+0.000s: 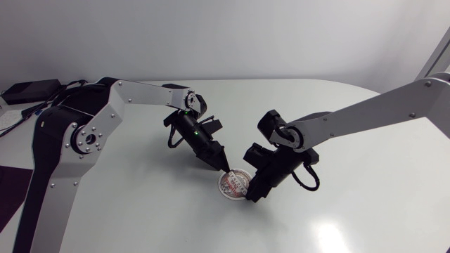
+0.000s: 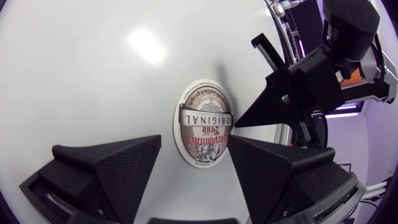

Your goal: Turn the coaster over.

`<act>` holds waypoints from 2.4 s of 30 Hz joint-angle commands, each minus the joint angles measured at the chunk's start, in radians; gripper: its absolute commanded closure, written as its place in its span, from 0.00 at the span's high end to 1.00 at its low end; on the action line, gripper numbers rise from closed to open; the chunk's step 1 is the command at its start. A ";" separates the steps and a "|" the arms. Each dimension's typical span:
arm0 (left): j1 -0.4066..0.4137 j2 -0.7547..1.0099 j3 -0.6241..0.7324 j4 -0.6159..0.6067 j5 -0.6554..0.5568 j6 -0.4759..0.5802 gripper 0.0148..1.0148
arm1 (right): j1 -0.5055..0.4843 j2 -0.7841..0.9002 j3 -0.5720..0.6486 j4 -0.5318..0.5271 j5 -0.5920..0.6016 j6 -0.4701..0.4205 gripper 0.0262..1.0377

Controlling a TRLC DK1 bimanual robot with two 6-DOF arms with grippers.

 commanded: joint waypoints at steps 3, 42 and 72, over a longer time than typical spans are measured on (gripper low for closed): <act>-0.008 0.148 -0.068 -0.006 -0.102 0.020 0.75 | 0.016 0.082 0.021 -0.005 0.025 0.001 0.02; -0.015 0.121 -0.077 -0.246 0.120 0.352 0.23 | 0.028 0.153 0.067 -0.002 0.033 -0.002 0.02; 0.058 -0.033 -0.209 0.084 -0.119 0.034 0.44 | -0.027 0.054 0.091 -0.004 -0.004 0.013 0.02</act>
